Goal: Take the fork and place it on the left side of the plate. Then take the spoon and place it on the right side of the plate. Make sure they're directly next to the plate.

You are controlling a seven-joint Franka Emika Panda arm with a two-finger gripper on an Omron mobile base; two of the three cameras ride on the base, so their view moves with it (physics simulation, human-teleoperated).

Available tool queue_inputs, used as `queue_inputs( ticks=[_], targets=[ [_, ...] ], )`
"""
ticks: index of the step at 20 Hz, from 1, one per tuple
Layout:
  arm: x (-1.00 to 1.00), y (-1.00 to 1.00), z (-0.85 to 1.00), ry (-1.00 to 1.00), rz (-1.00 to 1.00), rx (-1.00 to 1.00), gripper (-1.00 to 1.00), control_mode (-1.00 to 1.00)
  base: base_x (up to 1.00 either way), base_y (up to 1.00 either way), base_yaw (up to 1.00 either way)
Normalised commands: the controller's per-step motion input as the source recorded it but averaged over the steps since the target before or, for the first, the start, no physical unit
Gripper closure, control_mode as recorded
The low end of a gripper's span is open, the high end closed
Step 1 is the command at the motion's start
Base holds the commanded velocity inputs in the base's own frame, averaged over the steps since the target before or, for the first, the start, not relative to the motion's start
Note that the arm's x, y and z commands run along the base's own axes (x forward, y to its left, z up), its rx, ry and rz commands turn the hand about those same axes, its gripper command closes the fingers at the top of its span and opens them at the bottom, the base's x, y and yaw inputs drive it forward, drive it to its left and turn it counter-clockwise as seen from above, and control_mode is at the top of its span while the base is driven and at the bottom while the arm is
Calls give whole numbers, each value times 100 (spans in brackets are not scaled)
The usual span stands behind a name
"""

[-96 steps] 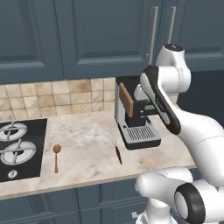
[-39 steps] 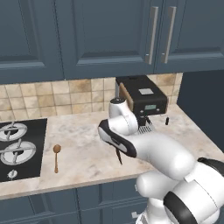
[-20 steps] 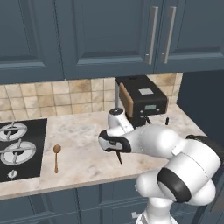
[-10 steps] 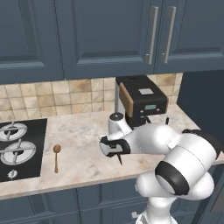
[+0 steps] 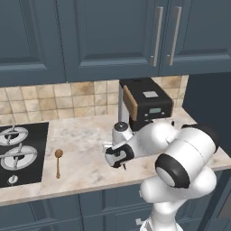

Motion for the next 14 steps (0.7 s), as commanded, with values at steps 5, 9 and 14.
queue_inputs(
  ticks=[5, 9, 14],
  targets=[
    [21, -5, -26, -5, 0, 0, -100, -100, 0, 0, 0],
    [21, -4, -34, -3, 0, 0, -100, -100, 0, 0, 0],
    [11, -3, -61, -2, 0, 0, 100, -100, 0, 0, 0]
  ],
)
